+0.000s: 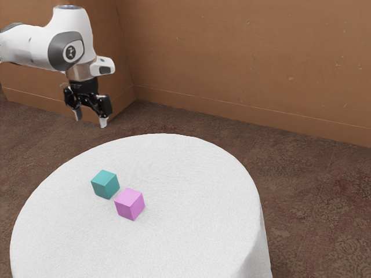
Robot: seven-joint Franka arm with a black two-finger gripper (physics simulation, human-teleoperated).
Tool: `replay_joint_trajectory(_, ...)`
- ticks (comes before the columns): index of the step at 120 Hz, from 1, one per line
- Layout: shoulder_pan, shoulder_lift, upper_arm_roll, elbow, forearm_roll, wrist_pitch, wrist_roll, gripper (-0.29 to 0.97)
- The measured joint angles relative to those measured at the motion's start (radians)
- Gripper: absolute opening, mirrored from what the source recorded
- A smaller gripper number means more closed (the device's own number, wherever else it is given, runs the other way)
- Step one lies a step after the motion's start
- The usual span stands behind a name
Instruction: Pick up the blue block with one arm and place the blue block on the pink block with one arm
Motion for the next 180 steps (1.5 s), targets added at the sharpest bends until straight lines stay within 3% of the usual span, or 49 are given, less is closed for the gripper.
replay_joint_trajectory(29, 0.002, 0.156, 0.047, -0.009, -0.081, 0.177, 0.115, 0.68)
replay_joint_trajectory(50, 0.005, 0.151, 0.056, -0.168, -0.119, 0.278, 0.174, 0.68)
replay_joint_trajectory(79, 0.003, 0.115, 0.058, -0.319, -0.127, 0.413, 0.228, 0.68)
replay_joint_trajectory(180, -0.003, 0.197, 0.059, -0.368, -0.127, 0.587, 0.312, 0.68)
